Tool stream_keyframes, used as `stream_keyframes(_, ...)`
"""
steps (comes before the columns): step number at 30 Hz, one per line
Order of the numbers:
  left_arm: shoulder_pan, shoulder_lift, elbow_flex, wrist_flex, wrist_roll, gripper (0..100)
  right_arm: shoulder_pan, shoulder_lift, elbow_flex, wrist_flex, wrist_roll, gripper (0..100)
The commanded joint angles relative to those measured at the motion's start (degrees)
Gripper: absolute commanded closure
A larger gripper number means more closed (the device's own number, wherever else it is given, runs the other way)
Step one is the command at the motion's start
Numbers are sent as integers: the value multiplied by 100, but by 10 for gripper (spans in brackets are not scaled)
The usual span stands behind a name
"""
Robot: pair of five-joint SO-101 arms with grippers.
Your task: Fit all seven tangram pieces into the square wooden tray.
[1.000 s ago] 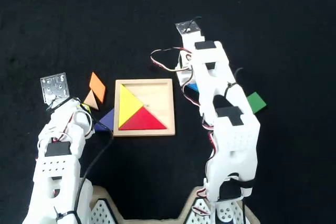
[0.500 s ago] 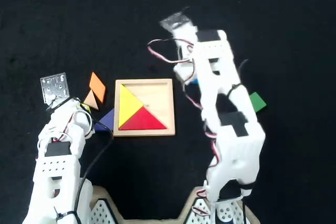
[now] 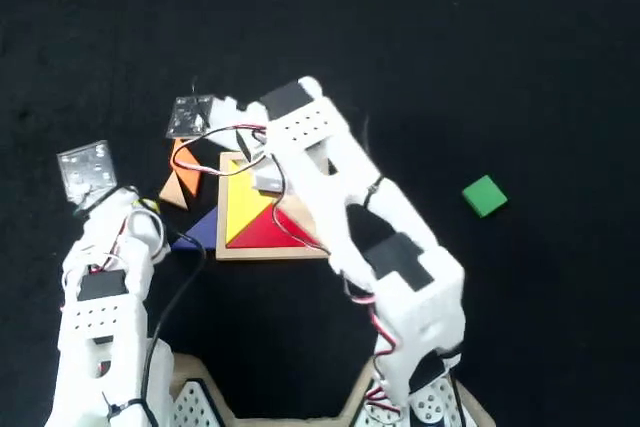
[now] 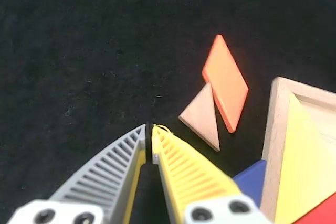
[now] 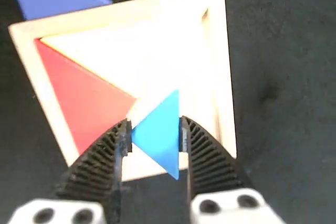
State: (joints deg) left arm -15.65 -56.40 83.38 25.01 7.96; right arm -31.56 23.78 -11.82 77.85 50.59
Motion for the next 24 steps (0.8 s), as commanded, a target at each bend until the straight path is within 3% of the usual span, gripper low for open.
stream_keyframes(1, -101, -97, -75, -123, 176, 970, -185, 101, -119, -343, 44, 956)
stream_keyframes(8, -101, -97, -75, -123, 176, 970, -237, 312, -180, -536, 44, 946)
stream_keyframes(15, -84, -97, -75, -123, 176, 970, -273, 637, -207, -738, 44, 780)
stream_keyframes(24, 66, -97, -75, -132, 158, 970, -35, 286, -207, -677, 35, 779)
